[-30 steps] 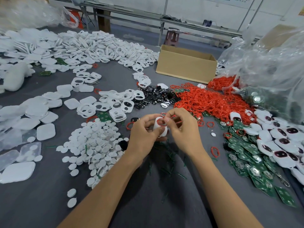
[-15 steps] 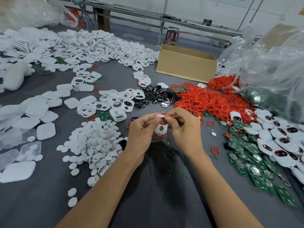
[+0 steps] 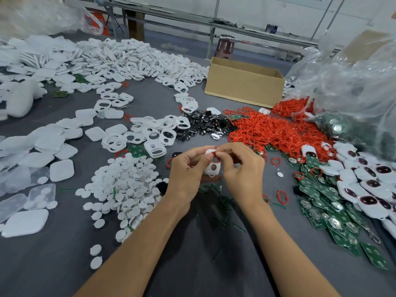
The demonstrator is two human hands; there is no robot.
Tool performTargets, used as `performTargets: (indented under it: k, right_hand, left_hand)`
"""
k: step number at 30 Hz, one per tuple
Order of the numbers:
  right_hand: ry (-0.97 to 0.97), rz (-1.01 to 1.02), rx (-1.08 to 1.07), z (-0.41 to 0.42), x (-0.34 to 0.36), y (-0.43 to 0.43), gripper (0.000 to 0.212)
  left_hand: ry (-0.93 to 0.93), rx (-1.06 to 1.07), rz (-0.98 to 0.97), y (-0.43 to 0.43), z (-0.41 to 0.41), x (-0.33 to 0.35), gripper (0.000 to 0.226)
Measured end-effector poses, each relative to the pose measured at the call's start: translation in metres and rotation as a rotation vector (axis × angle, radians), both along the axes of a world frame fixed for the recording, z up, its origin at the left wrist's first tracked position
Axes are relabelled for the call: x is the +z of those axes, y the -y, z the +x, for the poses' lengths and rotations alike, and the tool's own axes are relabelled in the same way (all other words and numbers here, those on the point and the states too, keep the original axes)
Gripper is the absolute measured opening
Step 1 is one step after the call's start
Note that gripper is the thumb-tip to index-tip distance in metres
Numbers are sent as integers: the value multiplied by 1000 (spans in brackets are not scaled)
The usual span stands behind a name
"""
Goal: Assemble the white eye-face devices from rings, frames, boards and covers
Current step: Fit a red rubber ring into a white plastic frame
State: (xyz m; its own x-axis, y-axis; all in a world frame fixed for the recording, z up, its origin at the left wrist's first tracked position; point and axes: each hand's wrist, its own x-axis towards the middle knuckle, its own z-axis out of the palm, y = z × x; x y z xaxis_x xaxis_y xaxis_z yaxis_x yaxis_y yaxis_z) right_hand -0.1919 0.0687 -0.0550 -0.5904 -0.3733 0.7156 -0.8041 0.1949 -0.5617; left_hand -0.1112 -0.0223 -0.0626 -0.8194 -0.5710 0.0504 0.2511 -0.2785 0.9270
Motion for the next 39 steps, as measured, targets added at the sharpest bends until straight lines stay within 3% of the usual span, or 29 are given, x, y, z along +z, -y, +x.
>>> performTargets:
  k: [8, 14, 20, 26, 33, 39]
  right_hand:
    - [-87, -9, -40, 0, -7, 1, 15]
    - [-31, -114, 12, -1, -7, 2, 16]
    - [163, -174, 142, -2, -4, 1, 12]
    - [650, -275, 386, -10, 3, -6, 23]
    - [649, -174, 436, -15, 7, -10, 34]
    - [676, -155, 391, -7, 2, -2, 17]
  left_hand:
    - [-15, 21, -20, -3, -2, 0, 27]
    - [-34, 2, -23, -1, -1, -1, 23]
    - [-46, 28, -59, 2, 0, 0, 19]
    - [-60, 21, -216, 4, 3, 0, 27]
    - [-40, -11, -293, 5, 4, -1, 24]
    - [-24, 67, -67, 3, 0, 0, 16]
